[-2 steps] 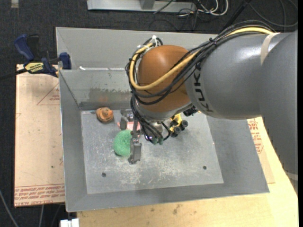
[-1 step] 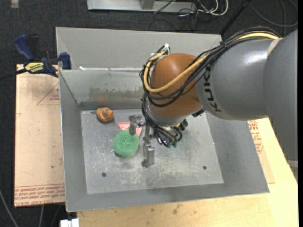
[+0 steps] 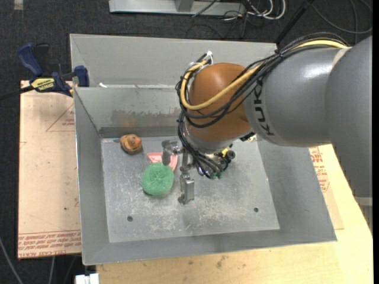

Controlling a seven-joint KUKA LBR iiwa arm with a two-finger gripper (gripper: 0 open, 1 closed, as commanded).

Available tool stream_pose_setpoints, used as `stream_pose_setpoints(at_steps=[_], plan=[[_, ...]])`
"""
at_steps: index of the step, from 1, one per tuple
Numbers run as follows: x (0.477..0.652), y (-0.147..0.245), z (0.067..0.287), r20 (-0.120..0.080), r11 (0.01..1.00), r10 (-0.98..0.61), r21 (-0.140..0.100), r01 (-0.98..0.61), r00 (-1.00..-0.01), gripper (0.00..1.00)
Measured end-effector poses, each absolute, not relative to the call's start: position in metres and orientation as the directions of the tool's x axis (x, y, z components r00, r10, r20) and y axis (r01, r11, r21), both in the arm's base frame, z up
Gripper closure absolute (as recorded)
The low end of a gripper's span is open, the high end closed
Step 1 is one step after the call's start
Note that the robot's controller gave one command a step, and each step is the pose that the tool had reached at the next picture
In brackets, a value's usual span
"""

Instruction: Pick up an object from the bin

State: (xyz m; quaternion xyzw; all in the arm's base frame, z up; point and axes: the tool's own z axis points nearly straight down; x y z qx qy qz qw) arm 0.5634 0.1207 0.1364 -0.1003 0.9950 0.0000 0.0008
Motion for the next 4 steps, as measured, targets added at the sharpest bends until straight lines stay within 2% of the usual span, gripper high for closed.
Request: stream_pose_setpoints(at_steps=[1,2,3,4], plan=[[0.578,0.138,0.103,-0.006,0.974,-0.225,0.000,-0.225,-0.974,0.00],[0.583,0.122,0.071,-0.003,0.991,-0.133,0.003,-0.133,-0.991,1.00],[0.582,0.122,0.070,-0.002,0.991,-0.132,0.002,-0.132,-0.991,0.00],[0.582,0.122,0.070,-0.002,0.991,-0.132,0.002,-0.132,-0.991,1.00]])
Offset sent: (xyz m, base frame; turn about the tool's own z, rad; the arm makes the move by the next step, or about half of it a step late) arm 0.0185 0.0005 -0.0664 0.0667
